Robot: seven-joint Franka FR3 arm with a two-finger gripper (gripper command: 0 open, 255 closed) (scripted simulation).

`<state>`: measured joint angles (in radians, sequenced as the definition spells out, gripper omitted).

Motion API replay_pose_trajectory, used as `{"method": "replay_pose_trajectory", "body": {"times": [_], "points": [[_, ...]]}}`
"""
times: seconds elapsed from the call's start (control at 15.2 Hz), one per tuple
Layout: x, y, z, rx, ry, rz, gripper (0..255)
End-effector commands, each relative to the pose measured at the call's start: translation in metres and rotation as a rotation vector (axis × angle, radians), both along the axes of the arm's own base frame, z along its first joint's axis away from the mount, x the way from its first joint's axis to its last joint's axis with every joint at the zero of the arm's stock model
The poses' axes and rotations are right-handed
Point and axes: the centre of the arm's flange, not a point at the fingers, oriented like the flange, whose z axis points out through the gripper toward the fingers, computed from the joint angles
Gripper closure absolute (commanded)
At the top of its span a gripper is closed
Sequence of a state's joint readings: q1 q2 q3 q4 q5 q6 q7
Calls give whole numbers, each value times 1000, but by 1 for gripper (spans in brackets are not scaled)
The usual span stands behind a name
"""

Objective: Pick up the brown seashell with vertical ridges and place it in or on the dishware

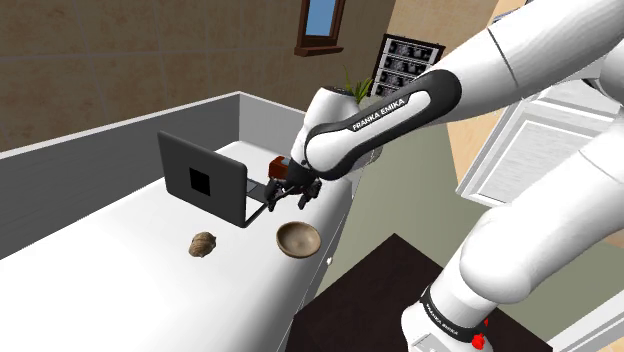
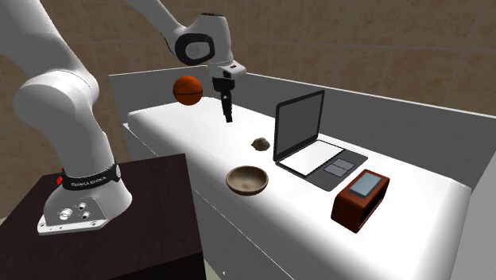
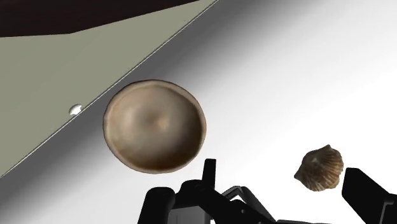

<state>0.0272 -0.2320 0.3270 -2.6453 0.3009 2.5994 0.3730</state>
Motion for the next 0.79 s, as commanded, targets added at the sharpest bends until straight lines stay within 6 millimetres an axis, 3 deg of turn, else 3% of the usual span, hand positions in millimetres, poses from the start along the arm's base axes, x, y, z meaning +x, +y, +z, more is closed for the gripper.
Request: {"method": "replay_pose_trajectory", "body": {"times": [0.0, 0.73], "points": [[11, 10, -22, 10, -15, -17, 0], [84, 66, -125, 58, -83, -105, 0]]}}
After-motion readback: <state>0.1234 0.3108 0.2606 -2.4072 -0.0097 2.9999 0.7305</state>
